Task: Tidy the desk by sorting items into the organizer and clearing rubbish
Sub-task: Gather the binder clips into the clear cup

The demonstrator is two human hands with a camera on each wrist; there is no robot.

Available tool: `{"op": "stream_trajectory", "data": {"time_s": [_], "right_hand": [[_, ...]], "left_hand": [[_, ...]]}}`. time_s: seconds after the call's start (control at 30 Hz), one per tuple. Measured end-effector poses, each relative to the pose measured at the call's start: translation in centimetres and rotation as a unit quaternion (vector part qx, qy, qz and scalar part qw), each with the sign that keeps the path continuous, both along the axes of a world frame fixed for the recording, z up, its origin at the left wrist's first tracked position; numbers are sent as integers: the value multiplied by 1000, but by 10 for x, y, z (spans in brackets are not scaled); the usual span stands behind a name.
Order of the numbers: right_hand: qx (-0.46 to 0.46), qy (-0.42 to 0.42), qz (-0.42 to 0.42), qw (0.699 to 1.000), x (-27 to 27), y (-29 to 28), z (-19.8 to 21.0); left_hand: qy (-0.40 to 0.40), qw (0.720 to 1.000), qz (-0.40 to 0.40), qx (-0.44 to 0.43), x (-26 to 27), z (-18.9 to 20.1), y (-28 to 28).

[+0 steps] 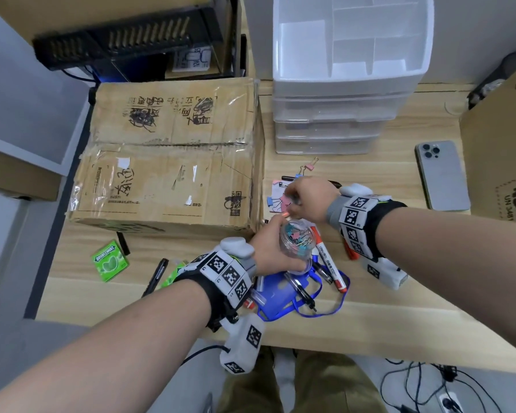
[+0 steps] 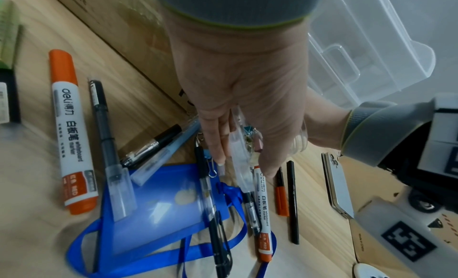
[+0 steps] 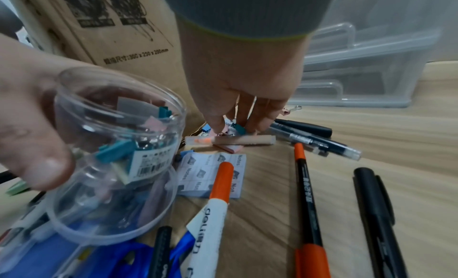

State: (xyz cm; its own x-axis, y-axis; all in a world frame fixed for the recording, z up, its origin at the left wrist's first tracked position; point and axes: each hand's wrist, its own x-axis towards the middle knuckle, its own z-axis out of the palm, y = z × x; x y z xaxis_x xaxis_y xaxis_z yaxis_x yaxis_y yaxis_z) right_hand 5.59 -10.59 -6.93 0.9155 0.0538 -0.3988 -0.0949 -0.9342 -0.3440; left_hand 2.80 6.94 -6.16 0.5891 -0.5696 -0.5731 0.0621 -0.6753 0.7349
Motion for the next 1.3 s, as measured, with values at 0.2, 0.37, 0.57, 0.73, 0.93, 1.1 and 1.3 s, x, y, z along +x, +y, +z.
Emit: {"op": "stream_trajectory", "data": {"time_s": [0.2, 0.37, 0.57, 0.73, 0.93, 1.1, 1.3], "right_hand": [[-23, -30, 36, 999, 10, 12, -9], [-50, -29, 55, 997, 15, 16, -18], [-37, -32, 51, 998, 18, 18, -22], [-5, -28, 36, 999, 20, 19, -20], [30, -36, 29, 998, 13, 10, -26], [68, -36, -31, 997, 6, 2, -14], [222, 18, -151, 963, -7, -22, 19]], "left_hand": [[3, 1000, -6, 0, 1, 0, 0], [-8, 1000, -14, 1, 1, 1, 0], [-7, 1000, -10, -1, 0, 1, 2], [-10, 1000, -12, 1, 1, 1, 1], [-9, 1000, -12, 2, -1, 0, 1], [-3, 1000, -12, 6, 0, -1, 1], [10, 1000, 16, 5, -1, -2, -4]]}}
